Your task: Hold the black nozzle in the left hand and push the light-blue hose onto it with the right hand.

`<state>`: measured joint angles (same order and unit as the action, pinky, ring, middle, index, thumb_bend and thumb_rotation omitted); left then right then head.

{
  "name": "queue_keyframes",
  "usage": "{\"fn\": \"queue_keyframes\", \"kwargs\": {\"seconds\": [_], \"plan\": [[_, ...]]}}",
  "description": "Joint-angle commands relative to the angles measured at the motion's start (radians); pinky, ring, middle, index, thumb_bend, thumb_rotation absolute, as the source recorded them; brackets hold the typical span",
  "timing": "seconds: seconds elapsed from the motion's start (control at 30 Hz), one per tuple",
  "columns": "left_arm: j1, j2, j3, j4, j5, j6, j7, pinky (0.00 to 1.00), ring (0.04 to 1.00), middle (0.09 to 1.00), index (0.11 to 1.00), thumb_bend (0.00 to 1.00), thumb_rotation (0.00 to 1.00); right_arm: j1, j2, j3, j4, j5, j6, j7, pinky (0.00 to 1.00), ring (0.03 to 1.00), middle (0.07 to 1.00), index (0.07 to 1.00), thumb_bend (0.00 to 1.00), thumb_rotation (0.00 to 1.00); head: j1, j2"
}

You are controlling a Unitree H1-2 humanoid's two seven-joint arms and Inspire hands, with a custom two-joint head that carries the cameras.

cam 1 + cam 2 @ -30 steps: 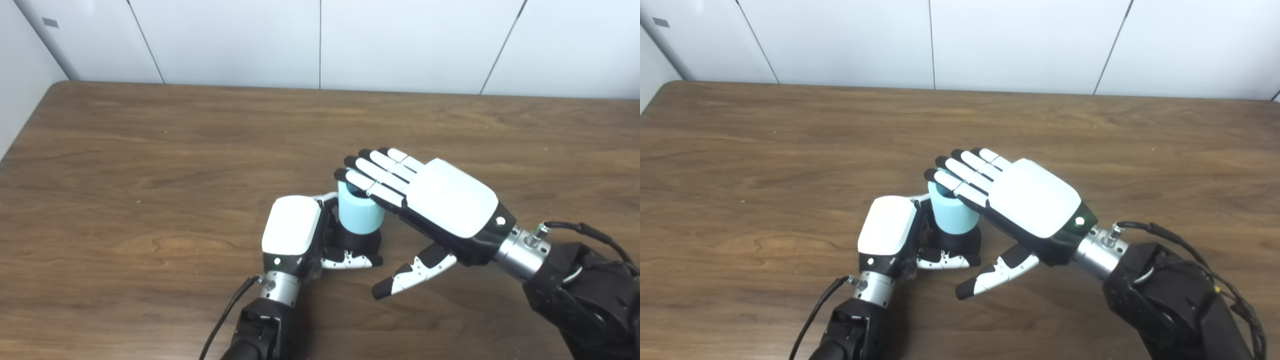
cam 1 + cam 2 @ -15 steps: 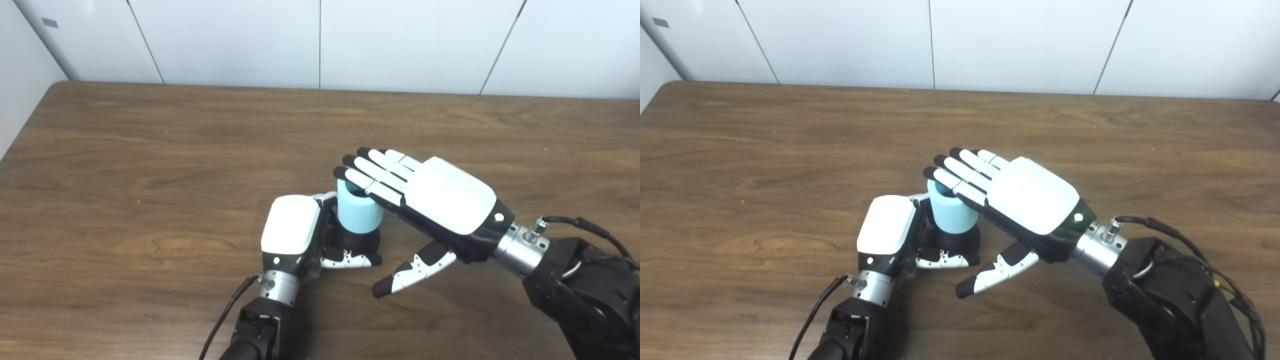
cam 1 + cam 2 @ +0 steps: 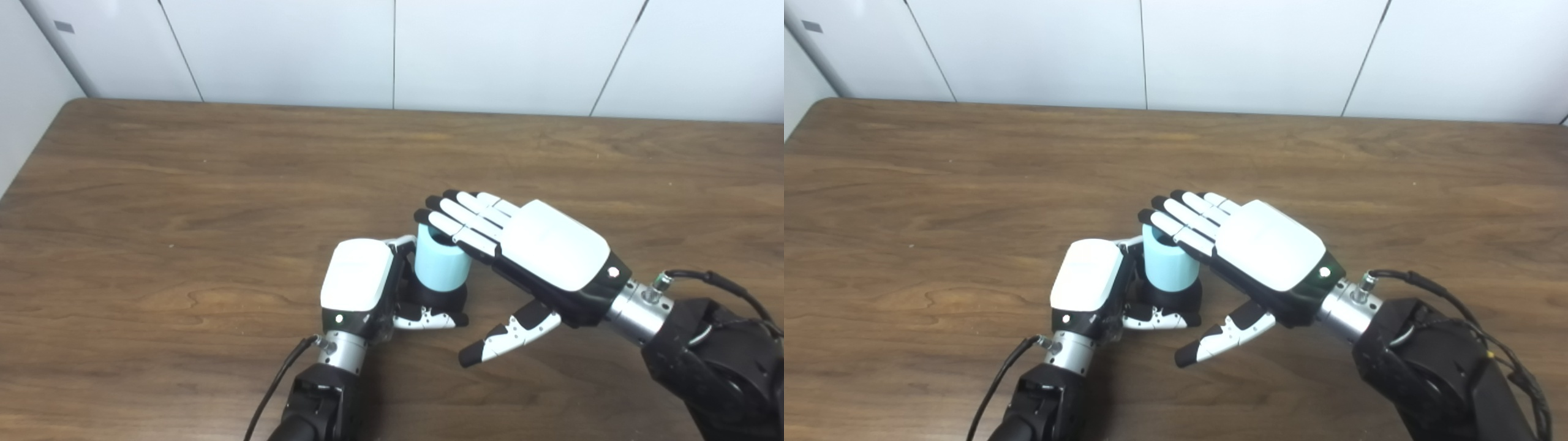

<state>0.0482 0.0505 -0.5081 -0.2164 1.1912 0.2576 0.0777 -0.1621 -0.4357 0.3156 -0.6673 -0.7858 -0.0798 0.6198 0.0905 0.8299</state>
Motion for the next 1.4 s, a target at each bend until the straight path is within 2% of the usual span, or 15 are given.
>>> {"fn": "queue_keyframes", "kwargs": {"seconds": [0.0,0.23,0.33,0.67,0.73,0.93,1.0,1.2,1.37], "plan": [[0.030,0.014,-0.012,0.025,0.007,0.004,-0.053,0.31,0.388,0.449,0.489,0.52,0.00,0.042,-0.027,0.028,0.038,-0.004,0.006,0.069,0.97,0.965,0.961,0.980,0.68,0.92,0.000,0.002],[0.027,0.017,-0.014,0.027,0.010,-0.001,-0.049,0.31,0.380,0.475,0.485,0.53,0.00,0.012,-0.019,0.020,0.000,-0.005,0.003,0.066,0.95,0.976,0.979,0.994,0.67,0.93,-0.007,0.002],[0.024,0.016,-0.016,0.031,0.013,-0.003,-0.045,0.30,0.374,0.399,0.499,0.52,0.00,-0.005,-0.021,0.015,-0.008,-0.004,0.004,0.070,0.96,0.987,0.987,1.000,0.67,0.94,-0.008,0.003],[0.028,0.011,-0.016,0.031,0.011,-0.002,-0.039,0.30,0.377,0.390,0.500,0.52,0.00,0.012,-0.026,0.020,0.007,-0.015,0.006,0.087,0.96,0.967,0.973,0.986,0.68,0.92,-0.003,0.006],[0.028,0.011,-0.016,0.028,0.012,0.001,-0.043,0.30,0.373,0.457,0.488,0.52,0.00,0.022,-0.025,0.027,0.014,-0.021,0.006,0.089,0.97,0.967,0.970,0.982,0.68,0.93,-0.003,0.006],[0.030,0.012,-0.015,0.024,0.014,0.003,-0.048,0.30,0.378,0.475,0.485,0.53,0.00,0.039,-0.023,0.045,0.033,-0.021,0.006,0.091,0.92,0.964,0.975,0.967,0.67,0.88,-0.006,0.008],[0.031,0.013,-0.015,0.025,0.012,0.001,-0.044,0.30,0.379,0.412,0.495,0.52,0.00,0.032,-0.021,0.042,0.027,-0.016,0.013,0.091,0.95,0.987,0.989,0.979,0.67,0.88,-0.007,0.008],[0.030,0.012,-0.018,0.028,0.017,0.002,-0.047,0.31,0.386,0.393,0.498,0.52,0.00,-0.020,-0.007,0.006,0.000,0.005,0.022,0.055,0.97,1.000,1.000,1.000,0.65,0.92,-0.007,0.008],[0.030,0.009,-0.017,0.033,0.013,0.000,-0.037,0.31,0.381,0.391,0.492,0.52,0.00,-0.093,-0.003,-0.038,-0.035,0.059,0.063,0.069,1.00,1.000,1.000,1.000,0.63,0.95,-0.007,0.009]]}}
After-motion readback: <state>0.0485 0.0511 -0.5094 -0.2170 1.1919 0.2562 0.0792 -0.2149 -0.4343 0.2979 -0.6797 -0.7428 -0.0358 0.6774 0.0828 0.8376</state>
